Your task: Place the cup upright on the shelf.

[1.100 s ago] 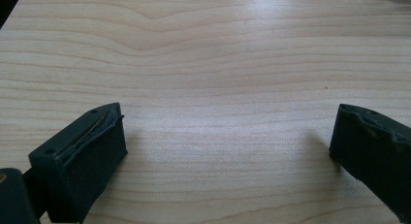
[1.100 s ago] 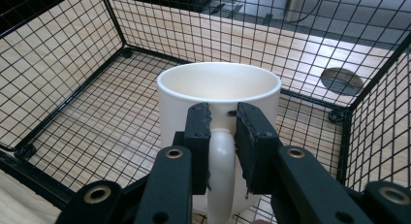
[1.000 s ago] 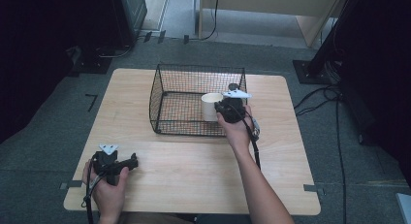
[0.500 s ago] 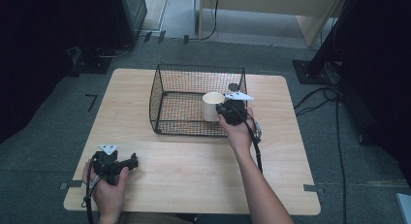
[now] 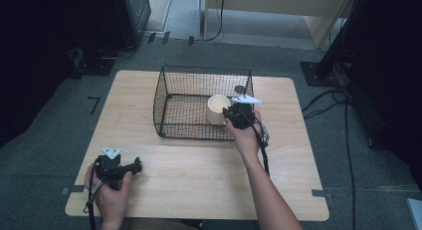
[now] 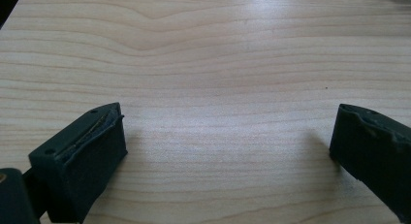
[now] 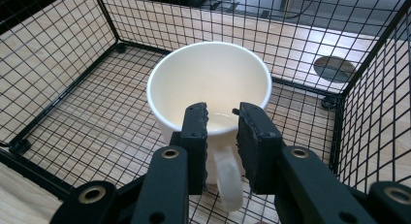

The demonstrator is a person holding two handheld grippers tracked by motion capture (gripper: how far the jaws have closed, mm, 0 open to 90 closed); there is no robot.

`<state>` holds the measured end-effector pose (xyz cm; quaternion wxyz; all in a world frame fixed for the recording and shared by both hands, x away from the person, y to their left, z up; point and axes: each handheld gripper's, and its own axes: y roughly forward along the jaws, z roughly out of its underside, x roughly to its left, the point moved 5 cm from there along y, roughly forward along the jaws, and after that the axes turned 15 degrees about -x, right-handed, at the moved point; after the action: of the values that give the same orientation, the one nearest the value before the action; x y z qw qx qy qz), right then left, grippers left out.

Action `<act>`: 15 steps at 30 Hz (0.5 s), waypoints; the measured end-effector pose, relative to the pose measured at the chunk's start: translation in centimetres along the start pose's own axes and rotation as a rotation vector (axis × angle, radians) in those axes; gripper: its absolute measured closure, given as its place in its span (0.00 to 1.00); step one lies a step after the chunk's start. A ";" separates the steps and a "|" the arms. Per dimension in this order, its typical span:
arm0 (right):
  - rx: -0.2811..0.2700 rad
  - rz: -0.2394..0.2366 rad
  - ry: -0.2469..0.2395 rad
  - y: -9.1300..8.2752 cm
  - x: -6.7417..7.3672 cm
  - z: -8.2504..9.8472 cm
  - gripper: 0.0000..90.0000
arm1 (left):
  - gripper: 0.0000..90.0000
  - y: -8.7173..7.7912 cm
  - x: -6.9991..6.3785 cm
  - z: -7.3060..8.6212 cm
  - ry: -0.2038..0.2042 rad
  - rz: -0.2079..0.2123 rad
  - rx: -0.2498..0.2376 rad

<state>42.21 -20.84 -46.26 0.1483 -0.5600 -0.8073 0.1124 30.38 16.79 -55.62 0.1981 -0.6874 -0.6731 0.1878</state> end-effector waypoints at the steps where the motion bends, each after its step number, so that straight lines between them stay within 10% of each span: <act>1: 0.000 0.000 0.000 0.0 0.0 0.0 0.82 | 0.00 0.0 0.0 0.0 0.000 0.000 0.000; 15: -0.026 -0.034 -0.006 -1.2 0.4 -0.7 0.75 | 0.00 0.0 0.0 0.0 0.000 -0.001 0.000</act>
<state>41.28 -20.88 -45.12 0.1404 -0.5478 -0.8185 0.1012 30.37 16.79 -55.62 0.1981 -0.6872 -0.6732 0.1878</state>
